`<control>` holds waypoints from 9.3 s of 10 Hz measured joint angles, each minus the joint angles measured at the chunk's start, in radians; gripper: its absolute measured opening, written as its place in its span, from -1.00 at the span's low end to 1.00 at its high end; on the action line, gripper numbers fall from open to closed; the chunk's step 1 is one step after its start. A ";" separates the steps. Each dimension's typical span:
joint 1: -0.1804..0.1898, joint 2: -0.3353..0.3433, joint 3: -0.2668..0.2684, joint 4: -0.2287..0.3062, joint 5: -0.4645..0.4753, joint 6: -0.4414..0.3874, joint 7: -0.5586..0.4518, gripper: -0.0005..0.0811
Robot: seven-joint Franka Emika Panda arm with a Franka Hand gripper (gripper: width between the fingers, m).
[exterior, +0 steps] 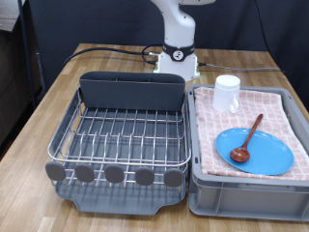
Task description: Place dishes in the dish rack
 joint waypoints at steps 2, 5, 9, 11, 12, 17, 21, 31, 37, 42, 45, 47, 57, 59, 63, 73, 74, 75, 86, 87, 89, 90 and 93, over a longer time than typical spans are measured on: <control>0.000 0.059 0.044 0.018 -0.015 0.057 0.093 0.98; 0.000 0.165 0.096 0.055 -0.035 0.141 0.202 0.98; 0.000 0.271 0.147 0.090 -0.071 0.233 0.316 0.98; 0.000 0.279 0.150 0.090 -0.073 0.247 0.324 0.98; 0.000 0.279 0.150 0.089 -0.073 0.248 0.324 0.98; 0.000 0.317 0.176 0.071 -0.117 0.325 0.356 0.98; -0.001 0.399 0.194 -0.036 -0.302 0.569 0.546 0.98; -0.005 0.591 0.211 -0.093 -0.632 0.813 0.887 0.98; -0.002 0.751 0.108 -0.118 -1.019 1.021 1.185 0.98; 0.000 0.820 0.090 -0.093 -1.061 1.021 1.185 0.98; 0.000 0.843 0.098 -0.076 -1.053 1.006 1.183 0.98; 0.000 0.861 0.098 -0.069 -1.053 1.006 1.185 0.98; 0.013 0.878 0.088 -0.050 -1.093 1.006 1.249 -0.39; 0.014 0.879 0.087 -0.049 -1.105 1.006 1.268 -0.76; 0.012 0.844 0.106 -0.049 -1.073 0.999 1.252 -0.76; -0.010 0.484 0.165 -0.197 -0.522 0.814 1.053 -0.76; -0.015 0.481 0.161 -0.200 -0.529 0.801 1.108 -0.76; -0.023 0.466 0.153 -0.211 -0.528 0.755 1.185 -0.76; -0.040 0.232 0.010 -0.378 -0.346 0.490 1.432 -0.76; -0.040 0.200 -0.021 -0.397 -0.321 0.483 1.426 -0.76; -0.040 0.136 -0.084 -0.437 -0.280 0.462 1.403 -0.76; -0.040 0.104 -0.118 -0.459 -0.270 0.458 1.379 -0.76; -0.040 0.004 -0.229 -0.521 -0.262 0.455 1.278 -0.76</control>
